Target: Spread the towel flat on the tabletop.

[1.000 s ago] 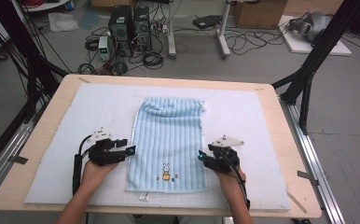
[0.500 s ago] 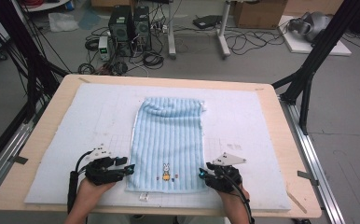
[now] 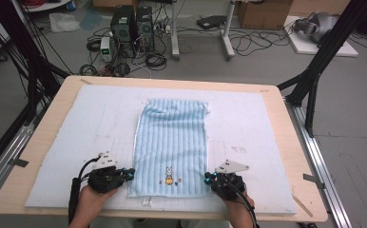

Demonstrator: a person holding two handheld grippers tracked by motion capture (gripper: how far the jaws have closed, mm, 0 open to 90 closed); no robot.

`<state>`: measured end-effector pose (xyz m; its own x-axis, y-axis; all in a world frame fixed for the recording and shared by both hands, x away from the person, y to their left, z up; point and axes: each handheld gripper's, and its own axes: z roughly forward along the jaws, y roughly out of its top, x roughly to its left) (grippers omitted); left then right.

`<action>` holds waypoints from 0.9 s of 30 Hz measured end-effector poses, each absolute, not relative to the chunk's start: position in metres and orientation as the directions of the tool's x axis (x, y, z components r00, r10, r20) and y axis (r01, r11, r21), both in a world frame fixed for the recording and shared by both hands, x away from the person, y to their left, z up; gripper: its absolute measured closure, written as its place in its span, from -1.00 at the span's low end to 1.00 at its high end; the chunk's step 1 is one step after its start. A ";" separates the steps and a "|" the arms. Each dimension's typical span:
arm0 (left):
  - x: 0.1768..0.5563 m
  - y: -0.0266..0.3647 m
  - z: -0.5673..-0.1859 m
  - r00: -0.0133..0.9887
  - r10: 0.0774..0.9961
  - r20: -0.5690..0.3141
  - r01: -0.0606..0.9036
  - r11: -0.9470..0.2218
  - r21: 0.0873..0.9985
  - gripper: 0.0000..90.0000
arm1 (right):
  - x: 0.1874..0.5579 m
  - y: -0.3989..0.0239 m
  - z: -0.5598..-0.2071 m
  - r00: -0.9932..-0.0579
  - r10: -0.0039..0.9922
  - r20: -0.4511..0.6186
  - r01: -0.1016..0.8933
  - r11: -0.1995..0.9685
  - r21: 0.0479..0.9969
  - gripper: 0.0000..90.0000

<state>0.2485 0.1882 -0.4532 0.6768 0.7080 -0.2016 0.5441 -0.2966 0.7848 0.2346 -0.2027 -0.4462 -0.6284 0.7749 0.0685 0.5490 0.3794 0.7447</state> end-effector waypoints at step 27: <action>0.178 0.209 -0.458 0.743 0.627 -0.236 0.451 -0.209 0.868 0.25 | 0.155 -0.215 -0.443 -0.661 0.746 0.074 0.504 0.369 0.780 0.58</action>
<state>0.1784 0.2089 -0.4578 0.7428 0.6266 -0.2356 0.4512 -0.2086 0.8677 0.1551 -0.2152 -0.4431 -0.6613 0.7464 0.0742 0.5044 0.3693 0.7805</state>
